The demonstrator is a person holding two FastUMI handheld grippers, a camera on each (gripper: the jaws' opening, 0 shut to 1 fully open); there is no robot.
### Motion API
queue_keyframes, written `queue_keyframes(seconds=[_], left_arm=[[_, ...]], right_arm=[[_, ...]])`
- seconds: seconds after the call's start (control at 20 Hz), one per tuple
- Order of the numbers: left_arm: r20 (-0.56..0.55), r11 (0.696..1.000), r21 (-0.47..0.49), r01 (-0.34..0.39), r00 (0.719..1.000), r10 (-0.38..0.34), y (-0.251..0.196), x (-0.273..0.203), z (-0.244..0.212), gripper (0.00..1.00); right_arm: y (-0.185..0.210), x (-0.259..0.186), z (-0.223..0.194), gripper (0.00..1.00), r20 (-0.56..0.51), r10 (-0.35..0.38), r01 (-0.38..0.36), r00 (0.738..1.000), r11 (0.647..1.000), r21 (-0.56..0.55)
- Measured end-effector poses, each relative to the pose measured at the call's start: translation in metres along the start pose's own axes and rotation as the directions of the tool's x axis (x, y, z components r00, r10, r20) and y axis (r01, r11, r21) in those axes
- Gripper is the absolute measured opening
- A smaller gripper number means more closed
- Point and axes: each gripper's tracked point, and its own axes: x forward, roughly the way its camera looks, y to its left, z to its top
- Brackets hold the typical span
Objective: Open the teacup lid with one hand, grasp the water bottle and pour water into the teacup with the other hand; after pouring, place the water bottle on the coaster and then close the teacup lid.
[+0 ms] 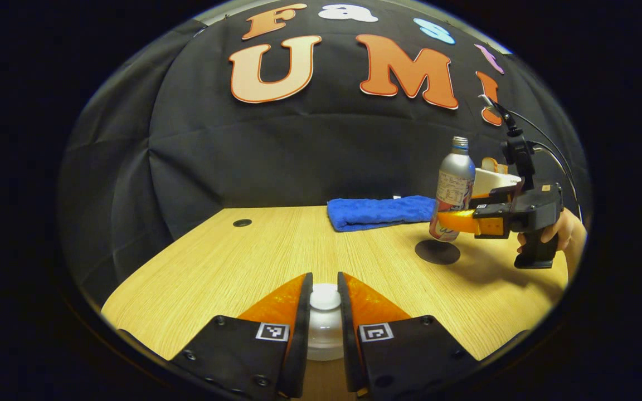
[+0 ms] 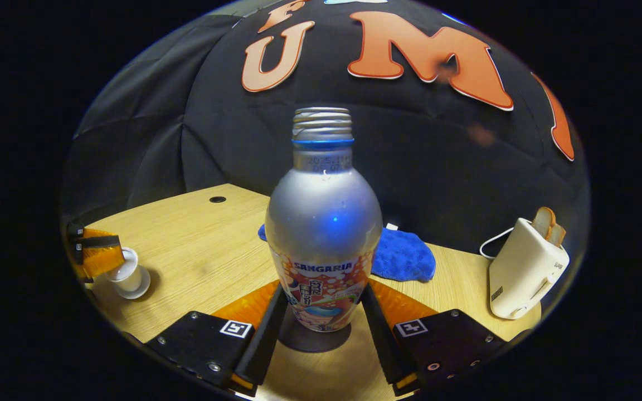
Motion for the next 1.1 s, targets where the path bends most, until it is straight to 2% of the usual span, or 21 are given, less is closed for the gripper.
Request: queue_keyframes(seconds=[0.1,0.15,0.2,0.3,0.4,0.45,0.5,0.55,0.65,0.7,0.8,0.85,0.9,0.95,1.1], left_arm=[[-0.009,1.0,0.007,0.001,1.0,-0.001,-0.001,0.002,0.0,0.32],[-0.005,1.0,0.009,0.004,1.0,-0.003,-0.001,0.0,0.0,0.36],[-0.009,1.0,0.012,0.001,1.0,-0.001,0.0,0.0,0.0,0.34],[-0.002,1.0,0.007,-0.001,1.0,0.001,0.001,-0.001,0.002,0.38],[0.019,1.0,0.002,-0.009,1.0,0.009,0.002,-0.005,0.008,0.46],[0.028,1.0,0.004,-0.014,1.0,0.014,0.003,-0.006,0.011,0.39],[0.04,1.0,0.006,-0.018,0.999,0.018,0.005,-0.007,0.014,0.5],[0.054,1.0,0.005,-0.021,0.998,0.021,0.006,-0.008,0.018,0.48],[0.079,1.0,0.002,-0.029,0.996,0.028,0.006,-0.012,0.025,0.6],[0.087,0.999,0.002,-0.032,0.996,0.031,0.007,-0.013,0.027,0.63],[0.108,0.999,-0.001,-0.039,0.993,0.039,0.008,-0.018,0.032,0.66],[0.12,0.999,-0.003,-0.043,0.992,0.043,0.01,-0.017,0.035,0.63],[0.126,0.999,-0.005,-0.049,0.991,0.049,0.011,-0.019,0.036,0.7],[0.132,0.998,-0.007,-0.055,0.99,0.055,0.011,-0.021,0.038,0.7],[0.152,0.998,-0.014,-0.066,0.986,0.067,0.011,-0.026,0.047,0.75]], right_arm=[[0.0,0.001,-0.001,0.78,-0.005,-0.001,0.001,1.0,1.0,0.003],[0.001,0.001,-0.002,0.78,-0.006,-0.001,0.001,1.0,1.0,0.008],[0.001,0.0,-0.002,0.78,-0.007,-0.001,0.001,1.0,1.0,0.012],[0.001,0.001,-0.003,0.78,-0.011,0.003,-0.003,1.0,1.0,0.019],[0.003,0.002,-0.008,0.78,-0.032,0.017,-0.016,0.999,0.999,0.037],[0.002,0.005,-0.011,0.78,-0.04,0.02,-0.018,0.999,0.999,0.042],[0.002,0.007,-0.015,0.78,-0.049,0.019,-0.016,0.999,0.999,0.048],[0.004,0.009,-0.021,0.78,-0.065,0.023,-0.019,0.998,0.998,0.063],[0.007,0.012,-0.036,0.78,-0.1,0.036,-0.025,0.994,0.994,0.104],[0.006,0.016,-0.035,0.78,-0.08,0.034,-0.023,0.996,0.991,0.131],[0.007,0.01,-0.031,0.79,-0.079,0.038,-0.026,0.996,0.988,0.149],[0.006,0.01,-0.032,0.79,-0.075,0.037,-0.026,0.996,0.99,0.14],[0.006,0.011,-0.031,0.75,-0.066,0.033,-0.024,0.997,0.991,0.134],[0.005,0.011,-0.031,0.79,-0.066,0.03,-0.021,0.997,0.991,0.134],[0.002,0.009,-0.037,0.81,-0.086,0.016,-0.005,0.996,0.992,0.125]])
